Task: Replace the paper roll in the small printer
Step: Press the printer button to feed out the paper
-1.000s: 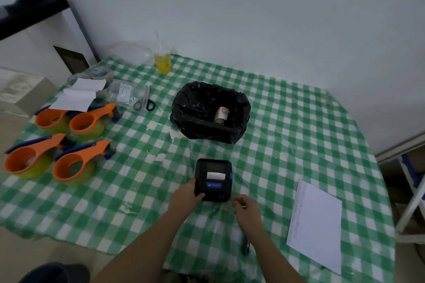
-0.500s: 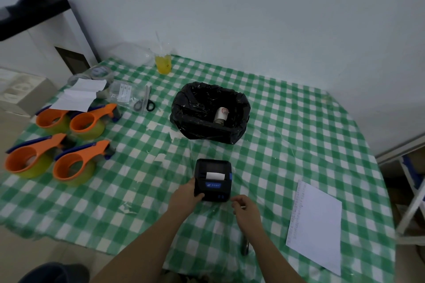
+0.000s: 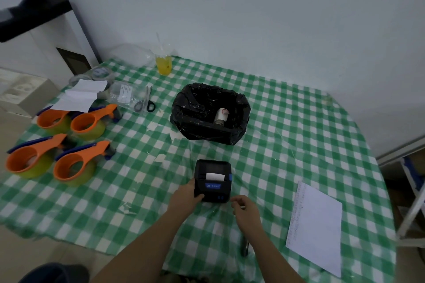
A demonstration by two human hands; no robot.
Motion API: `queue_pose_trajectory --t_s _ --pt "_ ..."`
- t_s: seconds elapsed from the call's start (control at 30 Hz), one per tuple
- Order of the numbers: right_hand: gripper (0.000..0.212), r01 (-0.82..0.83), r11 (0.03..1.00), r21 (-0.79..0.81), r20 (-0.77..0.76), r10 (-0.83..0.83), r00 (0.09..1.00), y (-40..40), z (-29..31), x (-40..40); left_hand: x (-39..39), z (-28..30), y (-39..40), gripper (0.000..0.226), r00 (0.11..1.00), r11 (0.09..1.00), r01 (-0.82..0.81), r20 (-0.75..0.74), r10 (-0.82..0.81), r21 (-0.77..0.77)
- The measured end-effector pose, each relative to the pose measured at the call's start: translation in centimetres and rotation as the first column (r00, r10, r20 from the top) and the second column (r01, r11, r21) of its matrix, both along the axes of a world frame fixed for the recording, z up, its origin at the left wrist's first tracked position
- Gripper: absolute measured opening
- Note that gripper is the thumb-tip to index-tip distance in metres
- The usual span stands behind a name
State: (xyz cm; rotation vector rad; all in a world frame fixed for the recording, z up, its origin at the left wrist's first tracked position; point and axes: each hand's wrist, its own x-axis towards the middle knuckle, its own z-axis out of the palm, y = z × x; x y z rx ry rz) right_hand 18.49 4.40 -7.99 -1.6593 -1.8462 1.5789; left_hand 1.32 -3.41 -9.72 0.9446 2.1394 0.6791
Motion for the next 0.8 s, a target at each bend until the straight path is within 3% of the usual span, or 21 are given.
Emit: queue_pose_trajectory --t_s 0.8 --pt "0.028 -0.002 1.000 -0.005 -0.028 0.002 1.000 0.27 0.14 -0.14 -0.10 -0.03 0.09 0.050 1.000 1.000 0.015 -0.006 -0.015 -0.014"
